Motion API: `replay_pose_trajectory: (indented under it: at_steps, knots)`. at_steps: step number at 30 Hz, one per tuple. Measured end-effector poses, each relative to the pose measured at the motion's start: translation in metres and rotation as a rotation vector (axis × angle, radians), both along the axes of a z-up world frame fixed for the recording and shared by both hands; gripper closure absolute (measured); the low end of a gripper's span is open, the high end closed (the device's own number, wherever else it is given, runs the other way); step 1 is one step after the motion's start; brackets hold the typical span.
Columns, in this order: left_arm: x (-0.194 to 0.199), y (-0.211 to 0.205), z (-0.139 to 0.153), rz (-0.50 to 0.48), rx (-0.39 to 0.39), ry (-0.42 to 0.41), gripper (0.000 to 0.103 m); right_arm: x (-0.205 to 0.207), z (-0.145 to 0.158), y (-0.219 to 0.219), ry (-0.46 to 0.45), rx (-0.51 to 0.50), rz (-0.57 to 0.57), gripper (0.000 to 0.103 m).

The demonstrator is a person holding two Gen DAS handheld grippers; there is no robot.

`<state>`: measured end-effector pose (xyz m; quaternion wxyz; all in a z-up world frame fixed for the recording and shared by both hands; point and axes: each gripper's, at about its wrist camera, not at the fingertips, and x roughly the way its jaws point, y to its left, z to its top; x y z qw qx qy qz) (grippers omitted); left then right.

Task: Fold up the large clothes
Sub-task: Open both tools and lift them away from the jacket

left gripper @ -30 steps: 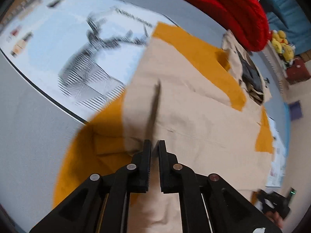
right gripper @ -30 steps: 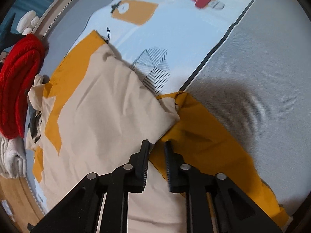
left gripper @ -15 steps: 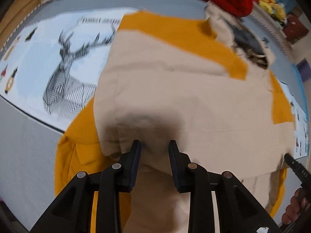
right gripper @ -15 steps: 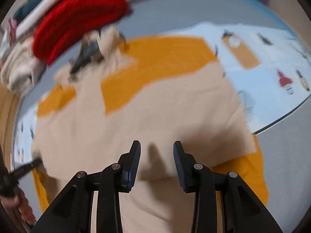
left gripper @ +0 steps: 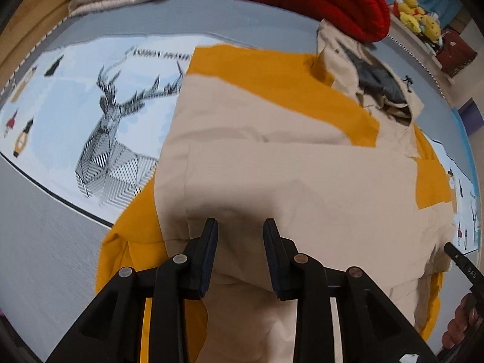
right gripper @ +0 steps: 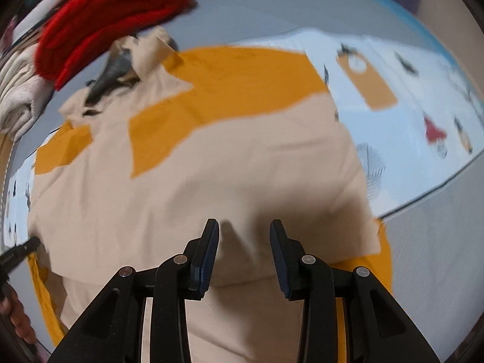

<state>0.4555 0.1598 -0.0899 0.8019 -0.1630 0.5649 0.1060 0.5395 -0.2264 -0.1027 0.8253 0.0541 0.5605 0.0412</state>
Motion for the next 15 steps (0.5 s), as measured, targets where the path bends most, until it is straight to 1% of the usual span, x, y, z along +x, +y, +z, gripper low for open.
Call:
replay_pose_trajectory:
  at_steps: [3, 6, 11, 15]
  knots:
    - [-0.003, -0.004, 0.011, -0.004, 0.013, -0.040, 0.075, -0.007, 0.020, 0.010, -0.081, -0.052, 0.040, 0.066]
    - [-0.005, -0.012, 0.019, -0.015, 0.017, -0.069, 0.075, -0.014, 0.035, 0.012, -0.129, -0.086, 0.061, 0.066]
    - [-0.011, -0.034, 0.031, -0.065, 0.049, -0.112, 0.075, -0.029, 0.045, 0.012, -0.147, -0.097, 0.066, 0.066]
    - [-0.017, -0.048, 0.040, -0.108, 0.091, -0.155, 0.075, -0.044, 0.052, 0.009, -0.157, -0.107, 0.064, 0.066]
